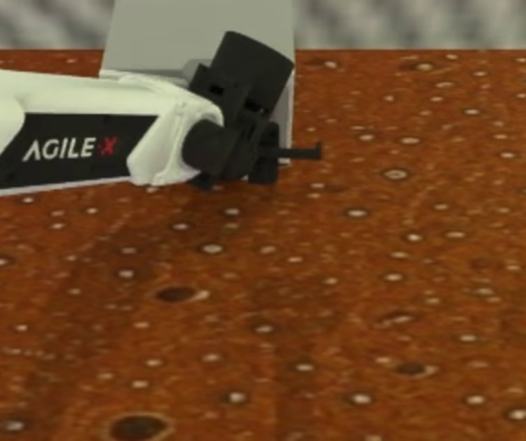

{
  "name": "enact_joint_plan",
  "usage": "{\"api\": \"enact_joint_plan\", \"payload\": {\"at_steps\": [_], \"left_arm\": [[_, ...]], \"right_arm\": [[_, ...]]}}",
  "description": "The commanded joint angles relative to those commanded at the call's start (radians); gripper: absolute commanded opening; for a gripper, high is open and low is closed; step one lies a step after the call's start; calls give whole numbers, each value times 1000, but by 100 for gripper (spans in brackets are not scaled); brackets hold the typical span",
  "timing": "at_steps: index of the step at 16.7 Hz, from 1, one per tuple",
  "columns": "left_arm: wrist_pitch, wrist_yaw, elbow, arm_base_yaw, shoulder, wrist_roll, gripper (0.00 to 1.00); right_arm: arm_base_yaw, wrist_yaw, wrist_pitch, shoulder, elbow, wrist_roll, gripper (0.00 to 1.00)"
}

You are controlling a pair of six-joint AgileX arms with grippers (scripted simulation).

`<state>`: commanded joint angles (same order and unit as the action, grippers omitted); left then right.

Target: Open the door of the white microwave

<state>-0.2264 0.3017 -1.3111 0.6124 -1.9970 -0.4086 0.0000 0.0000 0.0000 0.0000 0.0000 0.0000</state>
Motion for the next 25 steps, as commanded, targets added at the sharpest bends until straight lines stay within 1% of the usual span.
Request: {"api": "enact_joint_plan", "payload": {"at_steps": [12,14,20,25], "left_arm": [[0,0,0,0,0,0,0],[2,-8,-1,6,-1,-2,0],[35,-39,56,-9,38,52,0],[36,-41,61,-10,40,56,0]], "right_arm": [[0,0,0,0,0,0,100],[0,0,0,0,0,0,100],[0,0,0,0,0,0,100],[0,0,0,0,0,0,100]]}}
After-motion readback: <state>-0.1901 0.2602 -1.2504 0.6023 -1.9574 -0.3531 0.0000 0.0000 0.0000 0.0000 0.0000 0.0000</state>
